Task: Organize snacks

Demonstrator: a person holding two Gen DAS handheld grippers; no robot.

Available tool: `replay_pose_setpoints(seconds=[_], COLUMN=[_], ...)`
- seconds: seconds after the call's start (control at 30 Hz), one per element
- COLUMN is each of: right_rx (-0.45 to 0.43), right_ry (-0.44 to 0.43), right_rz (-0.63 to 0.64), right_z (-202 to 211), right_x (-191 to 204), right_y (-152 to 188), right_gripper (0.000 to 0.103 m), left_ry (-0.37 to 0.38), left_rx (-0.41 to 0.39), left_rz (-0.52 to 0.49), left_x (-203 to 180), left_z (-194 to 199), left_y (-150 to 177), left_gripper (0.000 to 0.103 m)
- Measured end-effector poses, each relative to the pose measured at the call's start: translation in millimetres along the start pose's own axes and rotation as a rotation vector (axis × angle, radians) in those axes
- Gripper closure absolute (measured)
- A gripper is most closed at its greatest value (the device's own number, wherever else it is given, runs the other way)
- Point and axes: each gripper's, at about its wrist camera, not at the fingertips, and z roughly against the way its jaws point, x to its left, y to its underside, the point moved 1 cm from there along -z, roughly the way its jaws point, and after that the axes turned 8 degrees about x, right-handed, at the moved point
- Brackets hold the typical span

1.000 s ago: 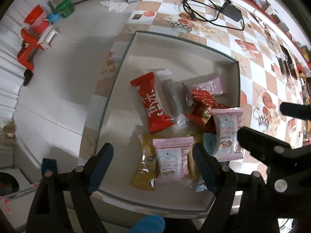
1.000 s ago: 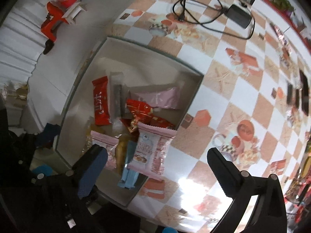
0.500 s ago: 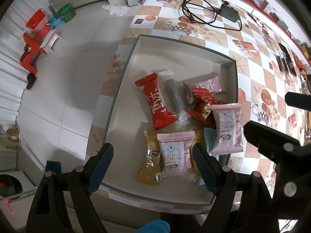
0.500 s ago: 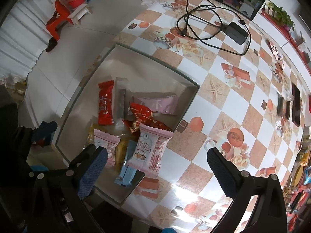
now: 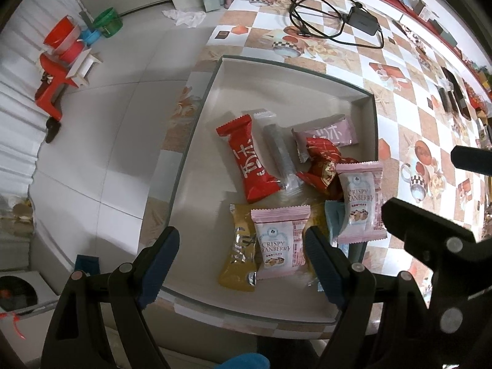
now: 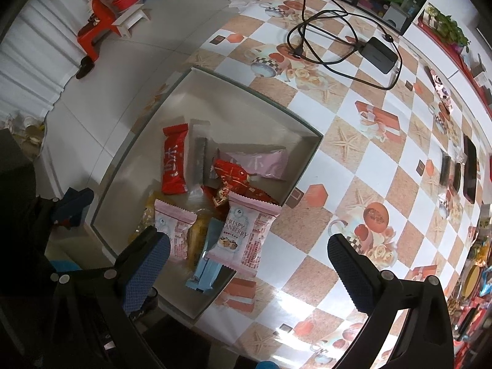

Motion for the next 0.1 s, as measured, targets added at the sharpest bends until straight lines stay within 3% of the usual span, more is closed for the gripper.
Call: replay_pose_setpoints(seconds=[0.1], right_rx=[0.0], right_ry=[0.0], right_rz=[-0.001], right_z=[-0.3], right_x=[0.3], right_y=[0.3], right_gripper=[0.0], left_ry=[0.028], left_rx=[-0.025], left_rz=[0.002], left_x=[2.4], left_z=[3.5], left_y=[1.6], left_gripper=[0.017])
